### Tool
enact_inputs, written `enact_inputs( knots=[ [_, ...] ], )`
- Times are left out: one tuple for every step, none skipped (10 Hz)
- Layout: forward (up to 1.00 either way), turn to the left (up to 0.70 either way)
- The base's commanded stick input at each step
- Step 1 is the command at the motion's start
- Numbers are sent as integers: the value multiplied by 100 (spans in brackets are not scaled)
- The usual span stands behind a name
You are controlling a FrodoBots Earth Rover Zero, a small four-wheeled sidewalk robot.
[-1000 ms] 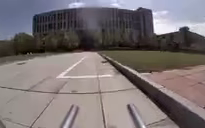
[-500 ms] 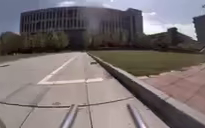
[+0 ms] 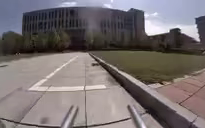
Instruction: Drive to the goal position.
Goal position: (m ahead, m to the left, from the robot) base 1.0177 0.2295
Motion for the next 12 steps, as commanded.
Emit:
enact_inputs(
  knots=[
    [70,0],
    [70,0],
    [70,0],
    [70,0],
    [70,0],
    [70,0],
    [70,0],
    [70,0],
    [70,0],
    [70,0],
    [70,0],
    [70,0]
  ],
)
